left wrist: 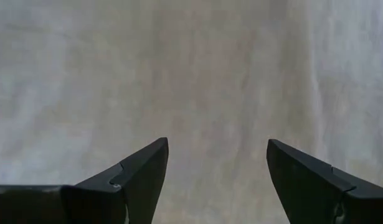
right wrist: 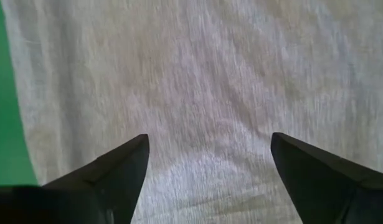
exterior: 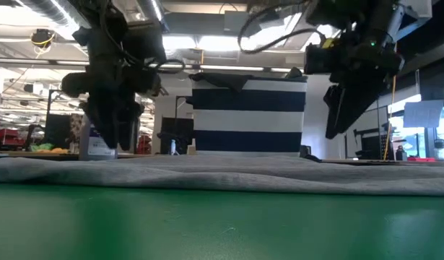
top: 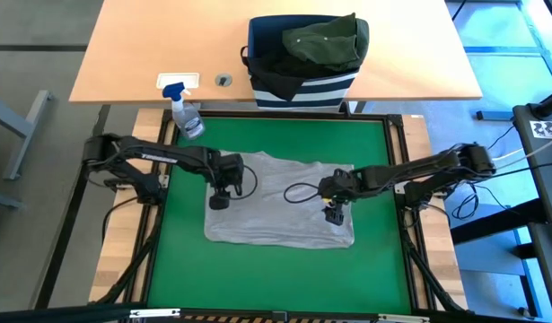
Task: Fold Laundry from Bin
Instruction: Fold the gray shirt
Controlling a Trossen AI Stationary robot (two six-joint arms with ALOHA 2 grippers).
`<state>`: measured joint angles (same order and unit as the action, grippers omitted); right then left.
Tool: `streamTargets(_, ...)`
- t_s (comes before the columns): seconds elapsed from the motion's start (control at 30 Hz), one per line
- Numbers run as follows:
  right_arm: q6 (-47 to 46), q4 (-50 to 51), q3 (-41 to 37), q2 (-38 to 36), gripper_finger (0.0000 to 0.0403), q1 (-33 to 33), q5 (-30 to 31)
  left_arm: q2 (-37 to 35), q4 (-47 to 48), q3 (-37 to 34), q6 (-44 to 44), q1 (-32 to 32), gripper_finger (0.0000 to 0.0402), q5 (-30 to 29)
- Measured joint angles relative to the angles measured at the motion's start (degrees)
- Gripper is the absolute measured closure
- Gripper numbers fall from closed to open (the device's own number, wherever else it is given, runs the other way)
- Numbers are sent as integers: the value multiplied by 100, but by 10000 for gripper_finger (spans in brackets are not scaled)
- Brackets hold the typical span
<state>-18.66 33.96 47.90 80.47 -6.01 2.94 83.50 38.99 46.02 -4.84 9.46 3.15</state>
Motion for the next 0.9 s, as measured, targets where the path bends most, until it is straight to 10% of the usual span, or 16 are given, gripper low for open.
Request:
streamTargets(0.37,-39,-57,0,249,64,3,-11,538,19,0,-42,-505,134,-967)
streamTargets(0.9,-58,-94,0,249,64,3,-247,275,-343,-448,-12,55,134,-186)
